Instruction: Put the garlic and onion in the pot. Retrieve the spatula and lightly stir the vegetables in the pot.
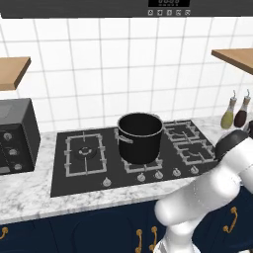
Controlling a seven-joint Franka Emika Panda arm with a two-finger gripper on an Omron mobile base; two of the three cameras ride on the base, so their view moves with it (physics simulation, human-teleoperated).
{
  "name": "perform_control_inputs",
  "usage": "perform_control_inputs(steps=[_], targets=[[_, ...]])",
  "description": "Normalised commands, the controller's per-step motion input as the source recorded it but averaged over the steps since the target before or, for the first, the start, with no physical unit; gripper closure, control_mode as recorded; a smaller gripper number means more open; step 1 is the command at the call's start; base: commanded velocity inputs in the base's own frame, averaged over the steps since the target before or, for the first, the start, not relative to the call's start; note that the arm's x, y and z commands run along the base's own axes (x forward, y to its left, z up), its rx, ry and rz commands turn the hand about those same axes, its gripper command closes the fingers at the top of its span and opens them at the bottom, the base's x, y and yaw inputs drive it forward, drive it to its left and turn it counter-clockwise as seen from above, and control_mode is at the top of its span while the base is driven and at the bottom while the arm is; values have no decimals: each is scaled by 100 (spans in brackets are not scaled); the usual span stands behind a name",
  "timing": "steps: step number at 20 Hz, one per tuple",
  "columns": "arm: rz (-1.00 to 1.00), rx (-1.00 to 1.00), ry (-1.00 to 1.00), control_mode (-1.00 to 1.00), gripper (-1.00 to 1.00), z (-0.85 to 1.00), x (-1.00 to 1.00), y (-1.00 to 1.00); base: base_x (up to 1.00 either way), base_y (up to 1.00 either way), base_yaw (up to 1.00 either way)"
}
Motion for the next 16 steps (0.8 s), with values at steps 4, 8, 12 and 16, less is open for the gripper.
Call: perform_control_inputs(steps=[4,8,12,16], targets=[[2,-4,0,-100,-100,-60,14,-2,0,0,0],[3,-1,0,-100,-100,-26,32,-9,0,0,0],[6,0,0,-100,-100,-8,24,-34,0,0,0],[7,0,0,-100,-100,-27,27,-23,0,0,0]])
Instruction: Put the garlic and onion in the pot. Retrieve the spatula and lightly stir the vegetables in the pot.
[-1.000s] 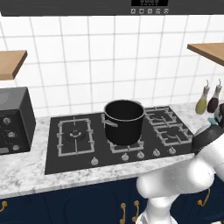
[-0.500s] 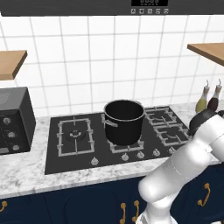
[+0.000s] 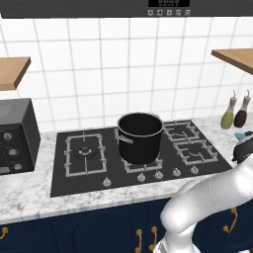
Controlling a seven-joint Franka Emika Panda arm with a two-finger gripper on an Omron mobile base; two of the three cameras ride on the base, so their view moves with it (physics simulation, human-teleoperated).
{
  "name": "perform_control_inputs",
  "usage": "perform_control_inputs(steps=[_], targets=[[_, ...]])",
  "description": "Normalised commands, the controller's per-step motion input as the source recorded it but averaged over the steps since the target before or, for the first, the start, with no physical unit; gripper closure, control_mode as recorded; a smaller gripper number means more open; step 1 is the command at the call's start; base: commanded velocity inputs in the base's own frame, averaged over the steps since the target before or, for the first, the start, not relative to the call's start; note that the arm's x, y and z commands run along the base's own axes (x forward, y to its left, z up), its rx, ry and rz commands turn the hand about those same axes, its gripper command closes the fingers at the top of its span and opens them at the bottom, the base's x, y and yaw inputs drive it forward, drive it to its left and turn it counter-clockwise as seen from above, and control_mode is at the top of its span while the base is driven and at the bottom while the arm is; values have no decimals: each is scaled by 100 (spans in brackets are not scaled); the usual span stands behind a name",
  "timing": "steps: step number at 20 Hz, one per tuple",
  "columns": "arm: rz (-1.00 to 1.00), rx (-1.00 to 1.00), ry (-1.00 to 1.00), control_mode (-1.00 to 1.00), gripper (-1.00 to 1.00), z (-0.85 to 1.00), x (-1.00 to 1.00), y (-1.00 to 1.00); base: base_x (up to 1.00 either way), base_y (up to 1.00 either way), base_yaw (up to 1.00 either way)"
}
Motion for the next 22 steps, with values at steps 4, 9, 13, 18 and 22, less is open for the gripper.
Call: perform_control_inputs(steps=[4,9,13,18,22], targets=[[5,0,0,-100,-100,-31,24,-7,0,0,0],[4,-2,0,-100,100,-28,19,-12,0,0,0],[5,-6,-3,-100,100,-29,0,-3,0,0,0],[10,-9,-18,-100,100,19,-59,42,0,0,0],[21,-22,-26,-100,100,74,-95,100,0,0,0]])
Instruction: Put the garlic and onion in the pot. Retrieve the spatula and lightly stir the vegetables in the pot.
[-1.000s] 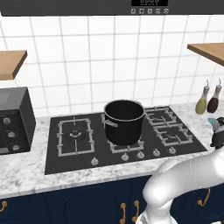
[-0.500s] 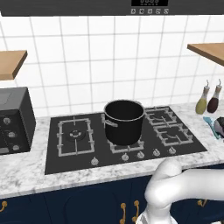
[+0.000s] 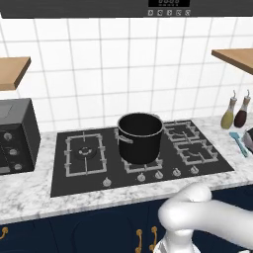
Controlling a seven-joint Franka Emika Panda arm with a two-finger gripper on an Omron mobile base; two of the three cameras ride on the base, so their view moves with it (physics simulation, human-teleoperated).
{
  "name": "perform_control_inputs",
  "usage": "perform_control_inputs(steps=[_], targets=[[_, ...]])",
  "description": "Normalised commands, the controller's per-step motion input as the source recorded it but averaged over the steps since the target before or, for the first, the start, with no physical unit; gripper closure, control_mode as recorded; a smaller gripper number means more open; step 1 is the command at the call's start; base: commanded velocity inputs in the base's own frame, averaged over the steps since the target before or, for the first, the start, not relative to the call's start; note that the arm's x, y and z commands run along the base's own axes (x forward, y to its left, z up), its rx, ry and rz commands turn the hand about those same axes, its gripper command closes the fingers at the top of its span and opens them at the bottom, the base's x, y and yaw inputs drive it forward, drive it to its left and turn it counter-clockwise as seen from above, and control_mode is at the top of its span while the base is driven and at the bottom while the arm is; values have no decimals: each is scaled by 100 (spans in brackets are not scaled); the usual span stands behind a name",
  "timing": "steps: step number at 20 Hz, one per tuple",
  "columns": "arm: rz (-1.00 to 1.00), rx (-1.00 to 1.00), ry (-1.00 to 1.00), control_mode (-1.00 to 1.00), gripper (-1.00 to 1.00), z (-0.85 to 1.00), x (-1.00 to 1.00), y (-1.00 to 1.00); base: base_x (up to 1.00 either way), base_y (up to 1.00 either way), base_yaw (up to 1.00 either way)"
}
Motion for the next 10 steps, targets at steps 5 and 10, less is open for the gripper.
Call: perform_control_inputs(steps=[5,10], targets=[[29,-22,-7,-100,100,43,-34,100,0,0,0],[32,-4,0,-100,100,53,7,100,0,0,0]])
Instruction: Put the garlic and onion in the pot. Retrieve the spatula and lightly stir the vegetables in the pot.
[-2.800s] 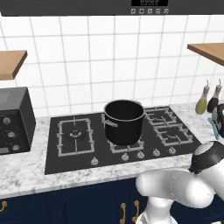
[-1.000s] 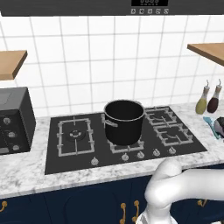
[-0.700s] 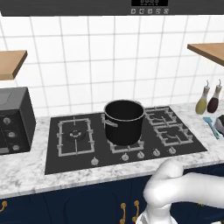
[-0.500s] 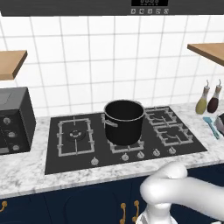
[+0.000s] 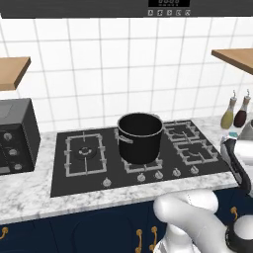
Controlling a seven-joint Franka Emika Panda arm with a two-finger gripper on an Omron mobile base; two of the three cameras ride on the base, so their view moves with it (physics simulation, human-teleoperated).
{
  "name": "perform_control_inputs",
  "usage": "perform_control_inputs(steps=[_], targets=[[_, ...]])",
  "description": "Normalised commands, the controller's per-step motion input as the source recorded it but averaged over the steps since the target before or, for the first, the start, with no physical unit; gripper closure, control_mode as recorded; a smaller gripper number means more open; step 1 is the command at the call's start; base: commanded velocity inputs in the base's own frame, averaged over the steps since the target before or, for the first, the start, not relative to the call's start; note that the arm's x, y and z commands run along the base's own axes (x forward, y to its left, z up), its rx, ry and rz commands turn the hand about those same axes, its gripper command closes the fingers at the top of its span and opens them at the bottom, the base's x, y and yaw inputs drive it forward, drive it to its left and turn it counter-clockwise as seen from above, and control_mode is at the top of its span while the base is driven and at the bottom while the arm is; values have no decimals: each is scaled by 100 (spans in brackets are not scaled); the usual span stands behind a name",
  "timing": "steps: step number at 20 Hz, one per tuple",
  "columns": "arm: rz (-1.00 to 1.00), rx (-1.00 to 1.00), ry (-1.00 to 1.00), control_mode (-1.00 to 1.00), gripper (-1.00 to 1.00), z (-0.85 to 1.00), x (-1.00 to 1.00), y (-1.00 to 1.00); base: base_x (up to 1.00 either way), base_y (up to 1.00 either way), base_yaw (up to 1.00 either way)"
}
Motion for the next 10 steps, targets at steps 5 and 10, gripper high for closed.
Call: perform_control_inputs(steps=[5,10], targets=[[32,-1,7,-100,100,87,30,100,0,0,0],[31,0,9,-100,100,94,31,100,0,0,0]])
